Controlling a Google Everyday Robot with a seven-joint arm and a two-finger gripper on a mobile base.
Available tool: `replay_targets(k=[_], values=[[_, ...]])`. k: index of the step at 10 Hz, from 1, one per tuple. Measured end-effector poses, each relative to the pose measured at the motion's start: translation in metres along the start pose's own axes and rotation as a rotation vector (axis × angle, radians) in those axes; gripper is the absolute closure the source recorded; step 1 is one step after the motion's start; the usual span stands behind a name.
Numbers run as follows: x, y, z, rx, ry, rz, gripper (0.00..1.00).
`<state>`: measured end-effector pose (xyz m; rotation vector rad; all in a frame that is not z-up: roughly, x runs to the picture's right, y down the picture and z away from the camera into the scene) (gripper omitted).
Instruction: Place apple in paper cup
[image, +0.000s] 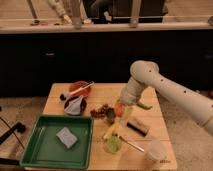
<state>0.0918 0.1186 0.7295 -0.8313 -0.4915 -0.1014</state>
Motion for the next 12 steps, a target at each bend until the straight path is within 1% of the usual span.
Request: replay_targets(k=[3, 8, 12], values=[[0.024, 0.01, -0.012, 0.037, -0.01, 0.046, 1.0], [0.04, 0.025, -0.027, 0.072, -0.014, 0.087, 1.0], [0.062, 0.04, -0.038, 0.103, -0.023, 0.14, 1.0]])
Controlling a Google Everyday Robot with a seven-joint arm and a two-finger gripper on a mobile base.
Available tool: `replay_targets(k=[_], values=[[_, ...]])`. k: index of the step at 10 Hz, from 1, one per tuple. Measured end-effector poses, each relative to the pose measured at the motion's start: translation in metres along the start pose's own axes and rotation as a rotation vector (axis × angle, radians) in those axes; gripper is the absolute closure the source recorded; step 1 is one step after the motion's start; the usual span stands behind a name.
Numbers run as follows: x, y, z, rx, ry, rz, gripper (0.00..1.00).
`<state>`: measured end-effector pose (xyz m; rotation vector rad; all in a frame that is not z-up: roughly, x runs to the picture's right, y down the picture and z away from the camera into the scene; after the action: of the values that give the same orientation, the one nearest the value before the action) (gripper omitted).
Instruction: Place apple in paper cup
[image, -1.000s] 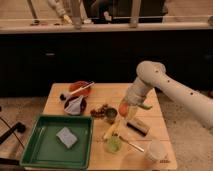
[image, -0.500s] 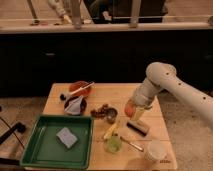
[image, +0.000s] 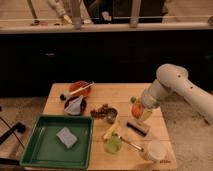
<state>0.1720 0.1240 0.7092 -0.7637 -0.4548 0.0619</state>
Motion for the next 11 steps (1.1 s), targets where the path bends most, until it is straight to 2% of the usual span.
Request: replay_targets(k=[4, 11], values=[[0.02, 0.003, -0.015, 0.044, -0.008, 0.05, 1.0], [0.044, 0.017, -0.029, 0.085, -0.023, 0.098, 1.0]])
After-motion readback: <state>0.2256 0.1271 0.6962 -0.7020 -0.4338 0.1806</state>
